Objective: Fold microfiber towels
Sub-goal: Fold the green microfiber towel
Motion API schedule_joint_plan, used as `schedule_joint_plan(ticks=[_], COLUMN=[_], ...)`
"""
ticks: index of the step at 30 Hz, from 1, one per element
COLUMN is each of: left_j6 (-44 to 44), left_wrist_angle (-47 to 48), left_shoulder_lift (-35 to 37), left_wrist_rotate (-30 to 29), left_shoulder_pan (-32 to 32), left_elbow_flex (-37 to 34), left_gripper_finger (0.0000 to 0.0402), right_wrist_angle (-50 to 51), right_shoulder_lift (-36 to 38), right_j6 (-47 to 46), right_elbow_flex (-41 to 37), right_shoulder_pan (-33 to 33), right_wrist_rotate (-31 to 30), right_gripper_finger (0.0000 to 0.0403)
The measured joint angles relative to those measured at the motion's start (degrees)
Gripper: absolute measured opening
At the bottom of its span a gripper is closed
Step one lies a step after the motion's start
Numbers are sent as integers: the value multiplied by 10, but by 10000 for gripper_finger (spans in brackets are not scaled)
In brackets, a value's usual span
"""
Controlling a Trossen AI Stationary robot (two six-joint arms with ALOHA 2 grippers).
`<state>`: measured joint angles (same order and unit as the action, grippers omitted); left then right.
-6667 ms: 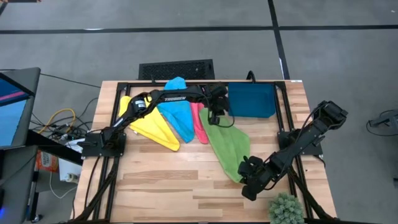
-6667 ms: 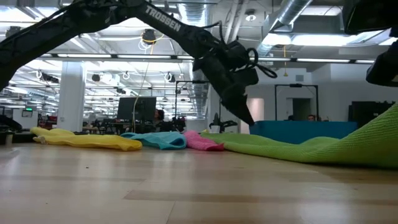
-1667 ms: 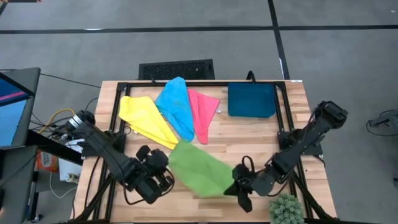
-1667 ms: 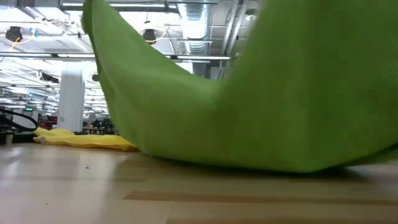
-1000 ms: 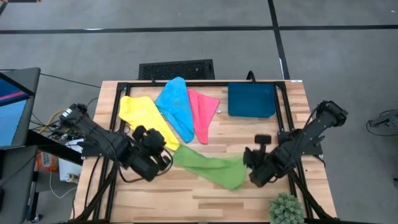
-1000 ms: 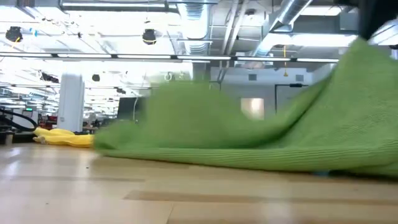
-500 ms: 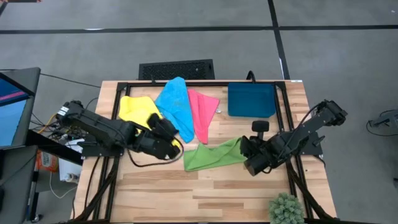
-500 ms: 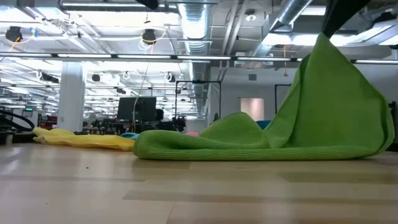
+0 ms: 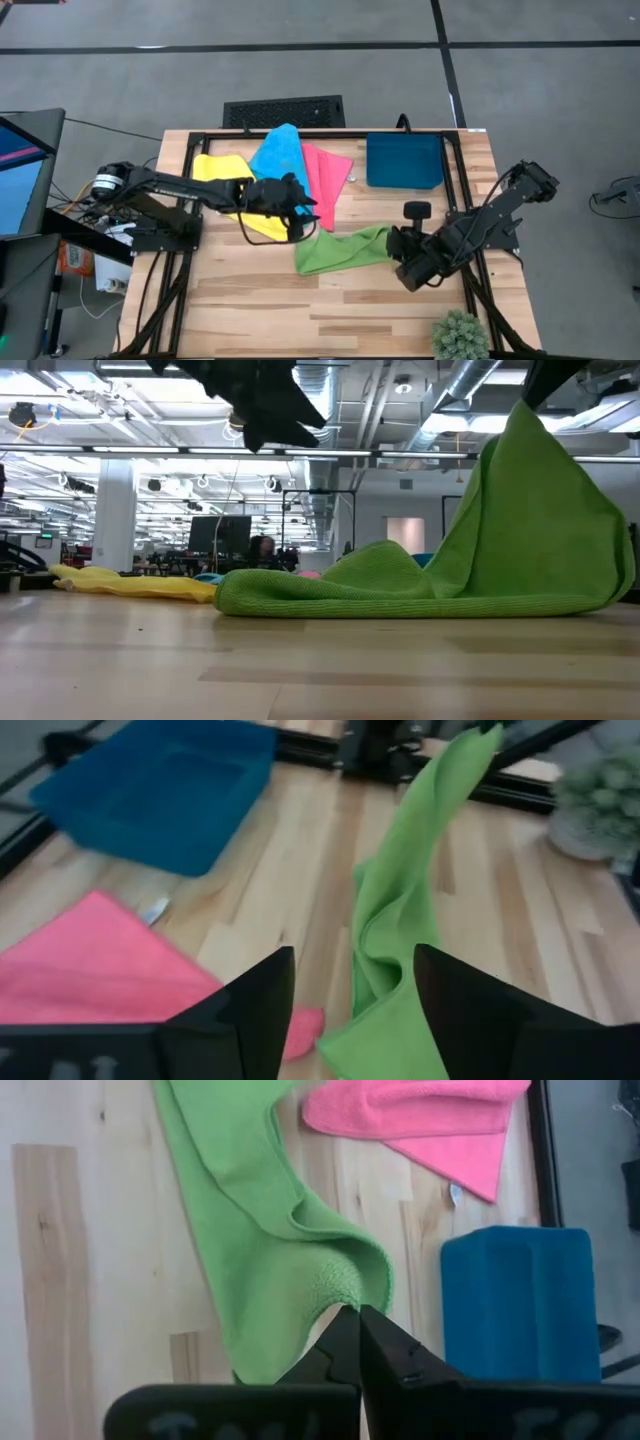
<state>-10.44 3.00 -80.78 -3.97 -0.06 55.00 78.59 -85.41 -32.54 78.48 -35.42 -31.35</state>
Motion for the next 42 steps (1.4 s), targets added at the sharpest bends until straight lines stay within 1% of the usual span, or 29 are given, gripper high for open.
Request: schedule_joint_plan(ticks=[4, 6, 7, 11, 15, 18, 21, 29, 31, 35, 38, 42], left_j6=[42, 53, 57, 73, 91, 94, 106, 132, 132, 130, 130, 130], left_wrist_angle=[-17, -52, -52, -57, -55, -57, -67, -74, -70, -67, -67, -60], left_shoulder_lift=[-32, -64, -80, -136, -180, -205, -224, -261, -273, -282, -281, -278], left_wrist_rotate=[75, 114, 126, 136, 161, 170, 181, 188, 201, 203, 203, 206], left_shoulder_pan=[33, 41, 43, 46, 47, 47, 47, 47, 47, 47, 48, 49], left_elbow_flex=[-1, 2, 4, 19, 28, 28, 28, 29, 30, 33, 34, 34], left_gripper_finger=[202, 200, 199, 197, 196, 196, 196, 196, 196, 194, 179, 134], right_wrist_angle=[-9, -15, -15, -16, -18, -21, -23, -26, -26, -26, -26, -26], right_shoulder_lift=[0, 0, 0, 0, 0, 0, 0, 0, 0, 0, 0, 0], right_j6=[-4, -4, -5, -5, -5, -5, -5, -5, -5, -5, -5, -5], right_elbow_flex=[0, 0, 0, 0, 0, 0, 0, 0, 0, 0, 0, 0], right_shoulder_pan=[-2, -2, -2, -2, -2, -2, -2, -2, -2, -2, -2, -2], right_wrist_rotate=[1, 1, 2, 4, 5, 6, 7, 15, 15, 15, 15, 15], right_gripper_finger=[16, 19, 20, 19, 17, 19, 23, 19, 20, 25, 25, 21])
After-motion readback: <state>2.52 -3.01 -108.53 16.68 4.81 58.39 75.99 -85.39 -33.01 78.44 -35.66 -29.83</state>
